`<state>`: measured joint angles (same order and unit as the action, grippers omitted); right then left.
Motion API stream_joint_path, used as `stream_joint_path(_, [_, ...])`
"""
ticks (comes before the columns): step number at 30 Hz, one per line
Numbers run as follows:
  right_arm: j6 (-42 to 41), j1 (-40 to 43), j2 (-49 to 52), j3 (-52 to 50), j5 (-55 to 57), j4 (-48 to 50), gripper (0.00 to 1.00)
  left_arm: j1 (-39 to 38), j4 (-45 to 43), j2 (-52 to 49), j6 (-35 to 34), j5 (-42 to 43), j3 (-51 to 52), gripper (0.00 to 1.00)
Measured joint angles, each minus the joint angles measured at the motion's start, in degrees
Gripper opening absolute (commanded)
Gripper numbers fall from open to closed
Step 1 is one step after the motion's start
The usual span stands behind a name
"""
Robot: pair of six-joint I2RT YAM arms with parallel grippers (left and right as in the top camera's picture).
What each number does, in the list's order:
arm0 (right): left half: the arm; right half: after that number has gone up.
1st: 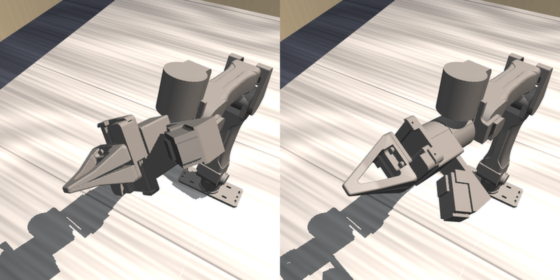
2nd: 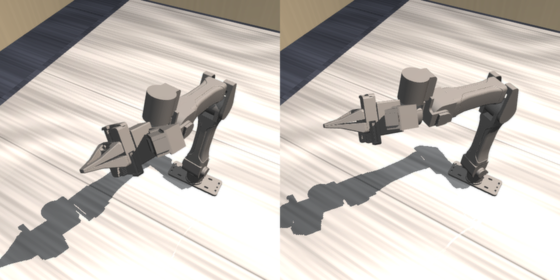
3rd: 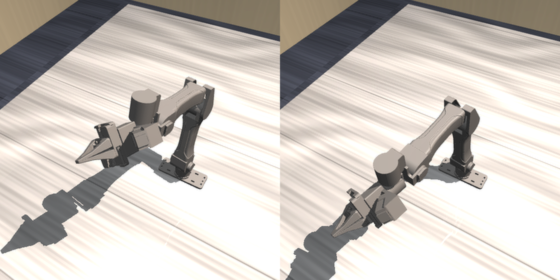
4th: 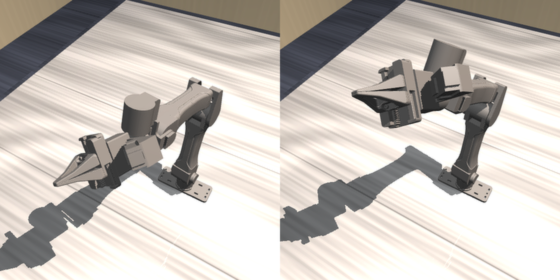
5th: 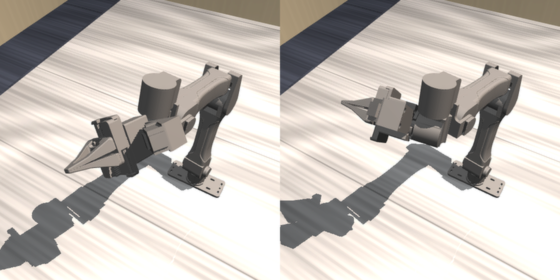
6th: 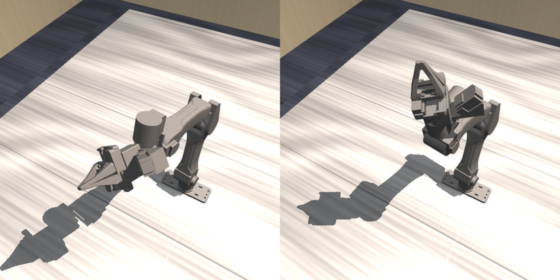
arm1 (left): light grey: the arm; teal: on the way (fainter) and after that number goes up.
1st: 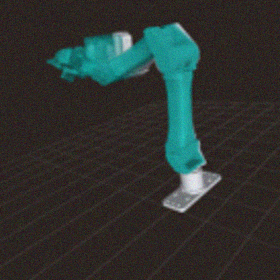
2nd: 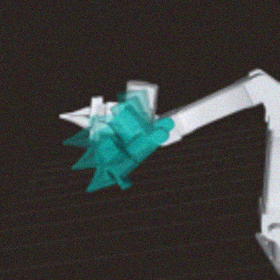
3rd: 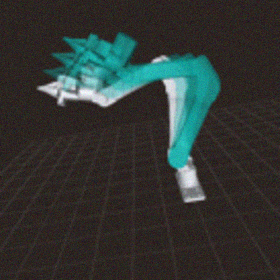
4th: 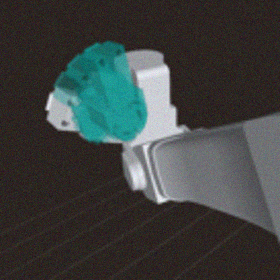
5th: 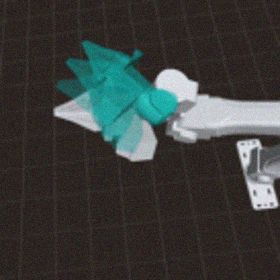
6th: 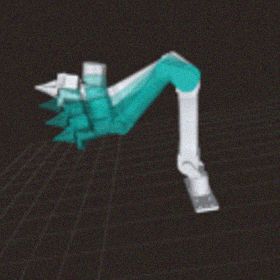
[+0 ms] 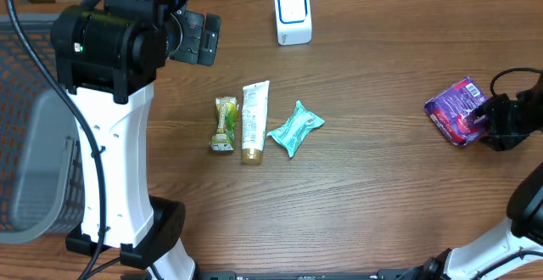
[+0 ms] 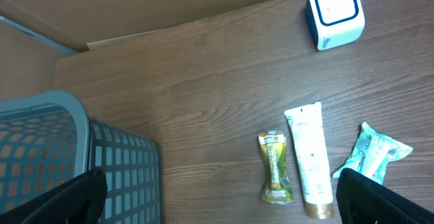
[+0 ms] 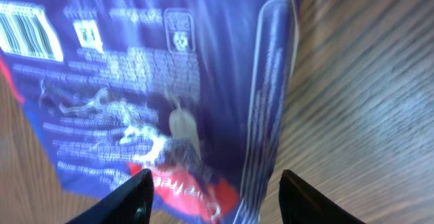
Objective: Scan the item barcode
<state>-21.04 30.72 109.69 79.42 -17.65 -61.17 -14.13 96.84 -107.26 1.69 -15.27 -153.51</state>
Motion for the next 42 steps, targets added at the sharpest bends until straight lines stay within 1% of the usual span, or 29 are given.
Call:
stream_joint_path(2, [1.9, -0.44, 0.09, 3.72, -1.14, -5.66, 0.65, 0.0, 0.02, 0.0, 0.0, -0.02, 0.0, 1.0])
stream_joint_path(3, [3.34, -1.2, -0.17, 7.15, -2.27, -8.31, 0.64, 0.0, 0.0, 0.0, 0.0, 0.0, 0.0, 1.0])
stream_joint_path(6, [5.53, -4.9, -1.11, 12.17, -4.11, -11.93, 0.64, 0.0, 0.02, 0.0, 0.0, 0.0, 0.0, 1.0])
stream_joint_path(7, [6.12, -7.82, -1.84, 12.76, -4.98, -12.26, 0.64, 0.0, 0.02, 0.0, 0.0, 0.0, 0.0, 1.0])
stream_joint_path(9, [6.58, -14.62, -2.4, 12.85, -6.16, -11.67, 0.69, 0.0, 0.04, 0.0, 0.0, 0.0, 0.0, 1.0])
stream_joint_path(10, [6.62, -19.61, -2.38, 12.81, -6.64, -10.1, 0.68, 0.0, 0.02, 0.0, 0.0, 0.0, 0.0, 0.99])
stream_joint_path(11, [6.34, -22.51, -2.38, 12.61, -6.93, -8.59, 0.68, 0.0, 0.02, 0.0, 0.0, 0.0, 0.0, 1.0])
stream_joint_path(12, [5.16, -28.04, -2.38, 12.2, -7.21, -4.63, 0.69, 0.0, 0.07, 0.0, 0.0, 0.0, 0.0, 1.0])
stream_joint_path(13, [4.04, -31.8, -2.38, 11.76, -7.28, -2.1, 0.68, 0.0, 0.02, 0.0, 0.0, 0.0, 0.0, 1.0])
stream_joint_path(14, [2.51, -35.21, -2.36, 11.21, -7.39, 0.15, 0.65, 0.0, 0.02, 0.0, 0.0, 0.0, 0.0, 1.0])
stream_joint_path(15, [0.02, -38.64, -2.36, 10.49, -7.52, 3.02, 0.59, 0.0, 0.07, 0.0, 0.0, 0.0, 0.0, 1.0])
stream_joint_path(16, [-2.21, -42.03, -2.29, 9.75, -7.5, 6.12, 0.56, 0.0, 0.02, 0.0, 0.0, 0.0, 0.0, 0.99])
stream_joint_path(18, [-6.88, -47.08, -2.21, 8.15, -7.26, 11.32, 0.55, 0.0, 0.07, 0.0, 0.0, 0.0, 0.0, 0.99])
stream_joint_path(19, [-9.09, -49.07, -2.16, 7.45, -6.97, 13.84, 0.53, 0.0, 0.02, 0.0, 0.0, 0.0, 0.0, 0.99])
stream_joint_path(20, [-11.21, -51.43, -2.14, 6.56, -6.25, 16.63, 0.49, 0.0, 0.0, 0.0, 0.0, 0.0, 0.0, 1.0])
stream_joint_path(21, [-13.22, -53.57, -2.1, 5.79, -5.29, 18.43, 0.41, 0.0, 0.02, 0.0, 0.0, 0.0, 0.0, 0.99])
stream_joint_path(22, [-15.34, -55.56, -1.99, 5.25, -3.96, 19.78, 0.39, 0.0, 0.02, 0.0, 0.0, 0.0, 0.0, 1.0])
stream_joint_path(26, [-22.03, -61.46, 0.42, 4.39, 1.62, 24.55, 0.28, 0.0, 0.02, 0.0, 0.0, 0.0, 0.0, 1.0])
stream_joint_path(29, [-25.7, -64.61, 4.04, 4.09, 3.89, 27.02, 0.27, 0.0, 0.02, 0.0, 0.0, 0.0, 0.0, 1.0])
stream_joint_path(33, [-28.15, -66.16, 7.06, 3.5, 4.52, 26.43, 0.27, 0.0, 0.02, 0.0, 0.0, 0.0, 0.0, 1.0])
stream_joint_path(34, [-28.5, -66.38, 7.34, 3.37, 4.57, 25.14, 0.31, 0.0, 0.02, 0.0, 0.0, 0.0, 0.0, 0.99])
stream_joint_path(37, [-27.45, -66.25, 7.37, 3.39, 4.17, 18.91, 0.32, 0.0, 0.02, 0.0, 0.0, 0.0, 0.0, 1.0])
stream_joint_path(39, [-25.09, -65.2, 7.39, 3.28, 2.75, 13.51, 0.33, 0.0, 0.04, 0.0, 0.0, 0.0, 0.0, 1.0])
stream_joint_path(40, [-24.37, -64.59, 7.37, 3.28, 2.16, 12.22, 0.38, 0.0, 0.02, 0.0, 0.0, 0.0, 0.0, 1.0])
stream_joint_path(42, [-21.84, -62.49, 7.37, 3.28, 1.01, 8.9, 0.41, 0.0, 0.0, 0.0, 0.0, 0.0, 0.0, 1.0])
